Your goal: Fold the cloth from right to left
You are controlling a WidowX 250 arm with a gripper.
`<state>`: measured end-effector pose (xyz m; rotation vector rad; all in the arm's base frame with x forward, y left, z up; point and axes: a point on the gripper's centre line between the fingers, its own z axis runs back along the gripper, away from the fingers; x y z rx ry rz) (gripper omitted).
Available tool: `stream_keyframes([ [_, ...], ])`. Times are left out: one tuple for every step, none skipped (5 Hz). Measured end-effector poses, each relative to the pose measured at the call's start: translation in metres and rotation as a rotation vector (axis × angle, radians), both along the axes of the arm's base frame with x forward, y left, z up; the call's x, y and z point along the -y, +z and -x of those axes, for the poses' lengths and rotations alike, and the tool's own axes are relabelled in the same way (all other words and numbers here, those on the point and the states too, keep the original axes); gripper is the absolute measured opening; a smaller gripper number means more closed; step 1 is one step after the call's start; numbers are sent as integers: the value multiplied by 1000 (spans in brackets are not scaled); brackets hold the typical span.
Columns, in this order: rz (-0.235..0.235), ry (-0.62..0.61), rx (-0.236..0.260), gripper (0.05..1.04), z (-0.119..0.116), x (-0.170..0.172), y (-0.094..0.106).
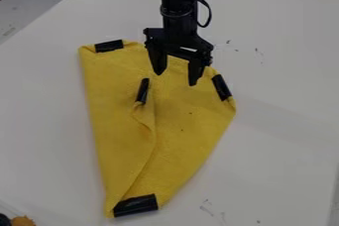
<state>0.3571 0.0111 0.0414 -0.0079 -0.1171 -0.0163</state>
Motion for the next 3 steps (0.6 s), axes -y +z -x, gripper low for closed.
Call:
stream_keyframes([
  [1,3,-32,1001,2,0,-11],
  [-5,-16,-17,1001,-13,10,-13],
  [0,-69,-1,1001,-34,24,-14],
])
